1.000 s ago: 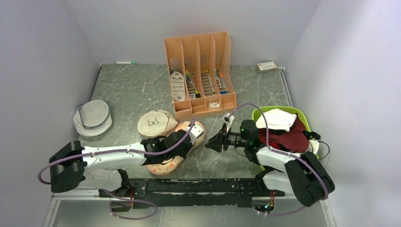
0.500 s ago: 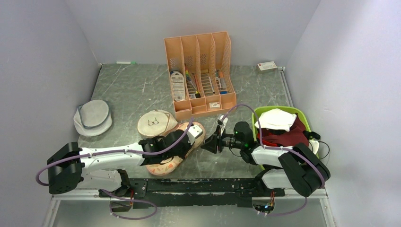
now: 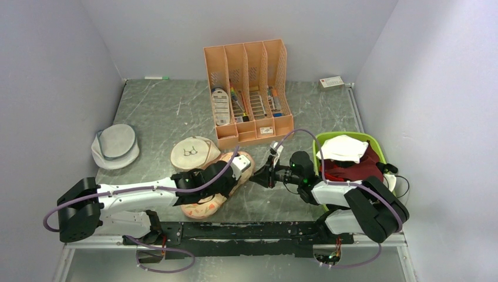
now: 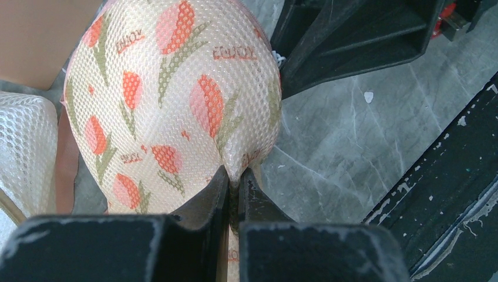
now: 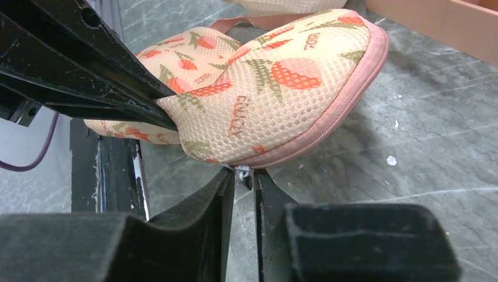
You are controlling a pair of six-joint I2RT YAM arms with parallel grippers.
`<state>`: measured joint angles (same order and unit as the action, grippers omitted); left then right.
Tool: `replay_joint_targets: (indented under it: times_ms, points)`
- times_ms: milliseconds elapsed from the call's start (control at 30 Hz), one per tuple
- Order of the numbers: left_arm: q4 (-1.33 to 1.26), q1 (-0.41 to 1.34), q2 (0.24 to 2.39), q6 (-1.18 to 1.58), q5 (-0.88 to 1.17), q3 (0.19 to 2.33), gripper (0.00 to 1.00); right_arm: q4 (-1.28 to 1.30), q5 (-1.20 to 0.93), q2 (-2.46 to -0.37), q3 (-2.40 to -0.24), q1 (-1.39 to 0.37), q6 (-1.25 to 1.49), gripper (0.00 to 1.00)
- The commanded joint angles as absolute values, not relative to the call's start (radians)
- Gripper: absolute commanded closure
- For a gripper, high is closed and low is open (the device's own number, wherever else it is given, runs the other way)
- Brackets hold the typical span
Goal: Unzip the laundry bag and remove the bra
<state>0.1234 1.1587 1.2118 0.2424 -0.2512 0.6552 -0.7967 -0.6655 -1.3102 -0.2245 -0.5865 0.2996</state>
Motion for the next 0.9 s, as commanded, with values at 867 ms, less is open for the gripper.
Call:
replay_joint_targets:
  times_ms: [867]
  points:
    - [-0.025, 1.151, 1.469, 0.077, -0.267, 0.761, 0.86, -0.226, -0.242, -0.867, -0.188, -0.693, 0.630, 1.00]
